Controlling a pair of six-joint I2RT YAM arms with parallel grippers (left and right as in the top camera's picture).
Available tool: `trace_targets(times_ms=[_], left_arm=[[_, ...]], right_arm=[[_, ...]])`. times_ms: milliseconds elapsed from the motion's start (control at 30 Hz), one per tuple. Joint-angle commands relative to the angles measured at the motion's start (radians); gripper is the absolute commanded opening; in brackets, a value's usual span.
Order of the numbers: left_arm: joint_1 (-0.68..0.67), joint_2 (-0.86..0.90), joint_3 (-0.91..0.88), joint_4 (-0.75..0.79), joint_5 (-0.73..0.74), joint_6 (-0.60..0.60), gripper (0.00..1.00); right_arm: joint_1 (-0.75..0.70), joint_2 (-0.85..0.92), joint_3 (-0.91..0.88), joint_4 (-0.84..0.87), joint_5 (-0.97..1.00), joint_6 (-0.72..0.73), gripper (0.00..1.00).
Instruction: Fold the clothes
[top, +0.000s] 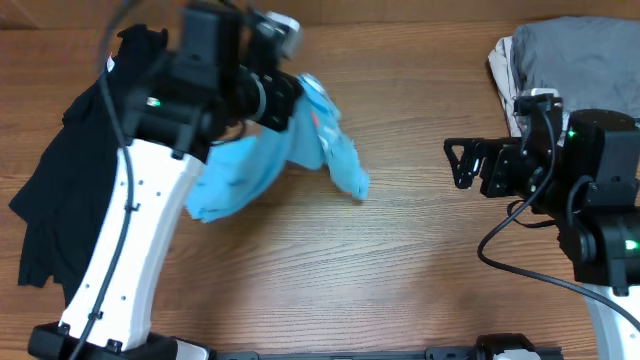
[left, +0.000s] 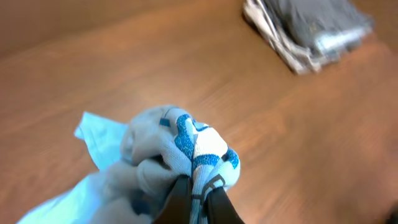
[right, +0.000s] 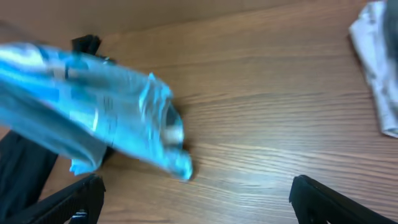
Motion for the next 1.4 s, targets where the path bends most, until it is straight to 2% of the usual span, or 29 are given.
trace_targets(times_ms=[0,67,133,200,233,300,433,567,700,800,900,1000,1233,1367], left_arm=[[-0.089,0.006,-0.024,-0.048,-0.033,0.023,0.04],[-0.146,0.041,-0.035,-0.076,-0.033,0.023,0.05],[-0.192,0.088,-0.035,-0.102,-0.032,0.022,0.09],[-0.233,0.133,-0.035,-0.138,-0.021,0.023,0.21],[-0.251,0.150,-0.035,-0.159,0.000,0.023,0.31],[-0.270,0.166,-0.035,-0.193,0.020,0.023,0.36],[-0.258,0.141,0.000,-0.266,0.022,0.010,0.38],[-0.156,0.051,0.077,-0.301,0.023,-0.053,0.50],[0.014,-0.034,0.082,-0.295,-0.039,-0.113,0.58],[0.146,-0.029,0.058,-0.304,-0.052,-0.122,0.60],[0.207,-0.003,0.036,-0.301,-0.056,-0.120,0.60],[0.236,0.027,0.013,-0.288,-0.056,-0.120,0.60],[0.236,0.131,-0.010,-0.284,-0.059,-0.116,0.60],[0.234,0.180,-0.010,-0.275,-0.059,-0.115,0.60]], right_arm=[[-0.005,-0.013,0.035,-0.003,0.080,0.049,1.00],[-0.047,-0.013,0.035,-0.004,0.075,0.079,1.00],[-0.099,-0.013,0.039,-0.008,0.037,0.079,1.00],[-0.172,-0.013,0.050,-0.021,-0.007,0.078,1.00],[-0.214,-0.013,0.054,-0.029,-0.032,0.077,1.00],[-0.269,-0.013,0.054,-0.032,-0.082,0.069,1.00],[-0.352,-0.013,0.054,-0.032,-0.154,0.056,1.00],[-0.360,-0.009,0.054,-0.031,-0.184,-0.016,1.00],[-0.281,0.048,0.053,-0.041,-0.214,-0.066,1.00],[-0.108,0.190,0.053,-0.020,-0.201,-0.073,1.00],[0.012,0.319,0.053,0.029,-0.168,-0.063,1.00],[0.122,0.459,0.053,0.096,-0.135,-0.040,1.00],[0.276,0.666,0.053,0.170,0.004,-0.031,0.99],[0.319,0.745,0.052,0.186,0.118,-0.032,0.91]])
